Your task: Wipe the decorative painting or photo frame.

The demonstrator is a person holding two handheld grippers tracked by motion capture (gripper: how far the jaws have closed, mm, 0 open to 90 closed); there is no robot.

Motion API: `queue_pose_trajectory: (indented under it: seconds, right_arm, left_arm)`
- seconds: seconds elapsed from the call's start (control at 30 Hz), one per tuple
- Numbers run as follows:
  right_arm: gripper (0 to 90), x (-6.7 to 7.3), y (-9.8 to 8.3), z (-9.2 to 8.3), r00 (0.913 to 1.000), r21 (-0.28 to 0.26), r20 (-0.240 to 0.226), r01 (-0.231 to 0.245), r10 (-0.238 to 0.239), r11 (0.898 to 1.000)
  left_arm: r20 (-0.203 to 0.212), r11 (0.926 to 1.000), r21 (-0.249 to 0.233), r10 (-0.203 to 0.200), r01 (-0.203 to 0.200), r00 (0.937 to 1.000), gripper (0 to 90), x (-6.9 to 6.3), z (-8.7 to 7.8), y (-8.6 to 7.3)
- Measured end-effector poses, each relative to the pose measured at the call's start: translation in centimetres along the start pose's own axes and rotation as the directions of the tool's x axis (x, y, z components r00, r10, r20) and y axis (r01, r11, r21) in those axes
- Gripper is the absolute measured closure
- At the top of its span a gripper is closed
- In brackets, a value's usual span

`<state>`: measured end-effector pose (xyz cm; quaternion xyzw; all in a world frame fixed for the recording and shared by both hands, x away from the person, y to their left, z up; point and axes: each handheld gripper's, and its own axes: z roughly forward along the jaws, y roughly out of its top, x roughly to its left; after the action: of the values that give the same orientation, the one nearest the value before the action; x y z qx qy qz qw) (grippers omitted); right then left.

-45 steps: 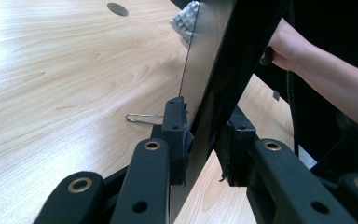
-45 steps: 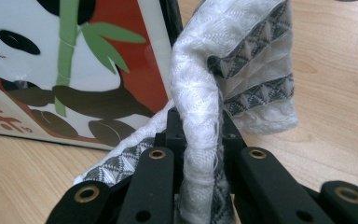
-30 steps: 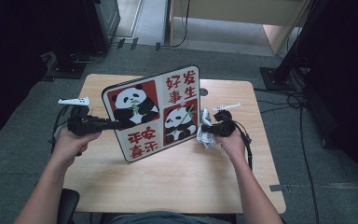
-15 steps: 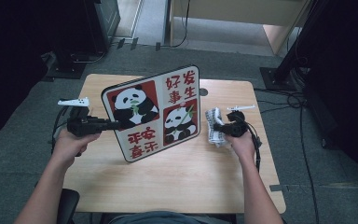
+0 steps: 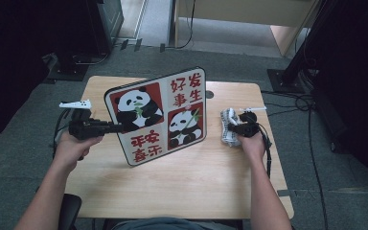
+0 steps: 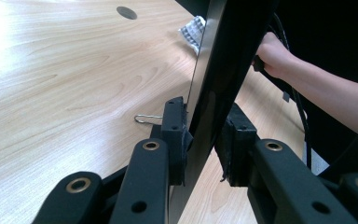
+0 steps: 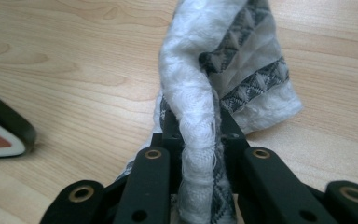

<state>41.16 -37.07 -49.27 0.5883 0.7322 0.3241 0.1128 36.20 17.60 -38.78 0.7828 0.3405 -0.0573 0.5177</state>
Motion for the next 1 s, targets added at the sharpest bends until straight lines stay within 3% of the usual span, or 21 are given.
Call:
queue_pose_trajectory:
  seconds: [0.2,0.33,0.5,0.7,1.0]
  right_arm:
    - [54.7,0.0,0.1,-0.3,0.9999,-0.009,0.009,0.011,-0.011,1.0]
    - [48.9,0.4,0.1,-1.1,0.9996,-0.024,-0.013,-0.026,0.025,0.999]
    - [45.9,1.2,0.3,-1.7,0.9996,-0.045,-0.022,0.014,-0.015,0.999]
    - [44.2,1.8,0.2,-2.6,0.9993,-0.043,-0.026,0.025,-0.026,0.999]
    - [42.7,2.9,-0.4,-3.9,0.9986,-0.041,-0.008,0.052,-0.052,0.998]
  left_arm:
    - [-0.027,1.0,-0.005,0.002,-0.003,0.9996,71.4,0.0,0.0,-0.1]
    - [-0.055,1.0,-0.007,0.006,-0.006,0.9985,66.1,0.1,-0.1,-0.1]
    - [-0.073,1.0,0.0,0.001,-0.001,0.9973,61.6,0.4,0.0,-0.3]
    - [-0.097,1.0,0.002,0.004,-0.004,0.9952,58.1,0.6,0.1,-0.4]
    - [-0.1,0.9999,0.016,0.007,-0.006,0.995,54.3,1.4,0.5,-0.5]
